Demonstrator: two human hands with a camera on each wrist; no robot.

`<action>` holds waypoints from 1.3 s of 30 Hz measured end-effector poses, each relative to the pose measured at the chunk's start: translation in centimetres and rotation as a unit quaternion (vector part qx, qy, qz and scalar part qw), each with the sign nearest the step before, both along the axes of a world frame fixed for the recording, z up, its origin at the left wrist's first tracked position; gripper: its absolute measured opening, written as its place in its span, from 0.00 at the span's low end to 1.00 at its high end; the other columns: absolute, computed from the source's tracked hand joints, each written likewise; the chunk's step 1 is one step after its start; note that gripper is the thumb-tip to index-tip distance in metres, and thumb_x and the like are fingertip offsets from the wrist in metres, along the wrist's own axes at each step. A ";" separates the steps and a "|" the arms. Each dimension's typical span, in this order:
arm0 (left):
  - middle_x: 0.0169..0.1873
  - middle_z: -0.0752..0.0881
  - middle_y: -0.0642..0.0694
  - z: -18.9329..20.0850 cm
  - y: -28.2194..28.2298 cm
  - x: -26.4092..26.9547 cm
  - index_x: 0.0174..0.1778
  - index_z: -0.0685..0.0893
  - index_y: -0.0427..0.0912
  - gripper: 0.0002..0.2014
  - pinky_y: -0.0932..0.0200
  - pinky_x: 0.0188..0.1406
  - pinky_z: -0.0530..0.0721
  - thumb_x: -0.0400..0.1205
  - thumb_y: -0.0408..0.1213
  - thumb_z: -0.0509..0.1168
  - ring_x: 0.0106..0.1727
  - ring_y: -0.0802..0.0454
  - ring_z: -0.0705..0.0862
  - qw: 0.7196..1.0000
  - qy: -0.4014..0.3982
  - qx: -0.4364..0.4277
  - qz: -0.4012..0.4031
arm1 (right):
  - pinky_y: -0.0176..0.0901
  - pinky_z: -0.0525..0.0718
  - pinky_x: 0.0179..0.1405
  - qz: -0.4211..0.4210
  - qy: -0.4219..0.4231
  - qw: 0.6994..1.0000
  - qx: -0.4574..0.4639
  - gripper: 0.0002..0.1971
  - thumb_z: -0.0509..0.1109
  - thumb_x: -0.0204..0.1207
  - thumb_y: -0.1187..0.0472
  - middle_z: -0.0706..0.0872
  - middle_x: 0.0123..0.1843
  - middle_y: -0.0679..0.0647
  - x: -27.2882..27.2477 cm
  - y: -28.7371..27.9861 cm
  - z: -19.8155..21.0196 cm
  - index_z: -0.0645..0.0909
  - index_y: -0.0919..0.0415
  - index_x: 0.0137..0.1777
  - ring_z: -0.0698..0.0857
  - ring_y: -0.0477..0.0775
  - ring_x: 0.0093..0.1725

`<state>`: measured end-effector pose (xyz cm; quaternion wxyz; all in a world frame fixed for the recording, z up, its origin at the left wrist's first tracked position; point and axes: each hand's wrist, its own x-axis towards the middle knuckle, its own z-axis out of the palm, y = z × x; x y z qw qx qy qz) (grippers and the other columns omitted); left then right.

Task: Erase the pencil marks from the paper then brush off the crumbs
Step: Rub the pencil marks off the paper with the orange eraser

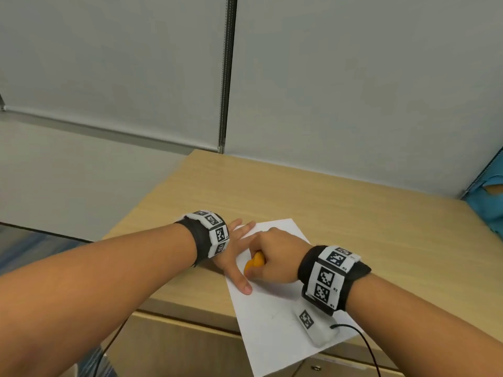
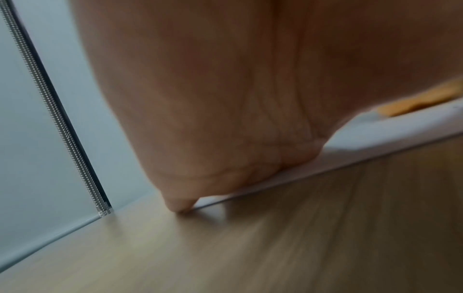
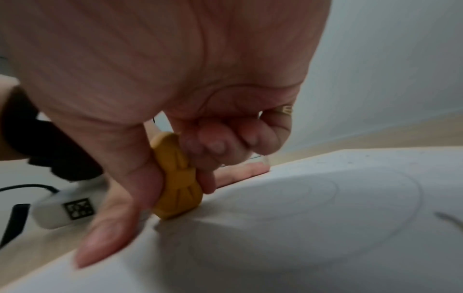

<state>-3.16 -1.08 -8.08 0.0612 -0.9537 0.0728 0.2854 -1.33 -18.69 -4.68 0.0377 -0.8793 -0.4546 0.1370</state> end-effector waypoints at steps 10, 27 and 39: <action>0.81 0.19 0.55 0.2 -0.3 0.3 0.84 0.32 0.69 0.73 0.23 0.82 0.42 0.48 0.88 0.64 0.83 0.43 0.21 0.999 0.020 0.022 0.035 | 0.42 0.79 0.33 0.049 -0.010 0.998 -0.044 0.11 0.77 0.74 0.51 0.80 0.33 0.46 -0.7 1.7 0.6 0.81 0.56 0.41 0.81 0.48 0.34; 0.83 0.22 0.52 0.3 -0.3 -0.1 0.80 0.20 0.63 0.73 0.23 0.81 0.38 0.56 0.84 0.67 0.84 0.40 0.24 1.000 0.005 0.002 0.013 | 0.46 0.84 0.32 -0.059 -0.053 0.997 -0.001 0.11 0.72 0.73 0.53 0.83 0.34 0.53 3.8 1.5 1.2 0.80 0.57 0.33 0.86 0.59 0.36; 0.84 0.22 0.51 0.6 -0.7 -0.4 0.82 0.22 0.60 0.73 0.24 0.82 0.39 0.57 0.83 0.67 0.85 0.40 0.25 1.000 0.000 0.005 0.026 | 0.46 0.84 0.36 -0.097 -0.057 0.993 -0.031 0.15 0.73 0.77 0.50 0.84 0.36 0.53 4.8 1.5 0.8 0.78 0.58 0.35 0.85 0.56 0.36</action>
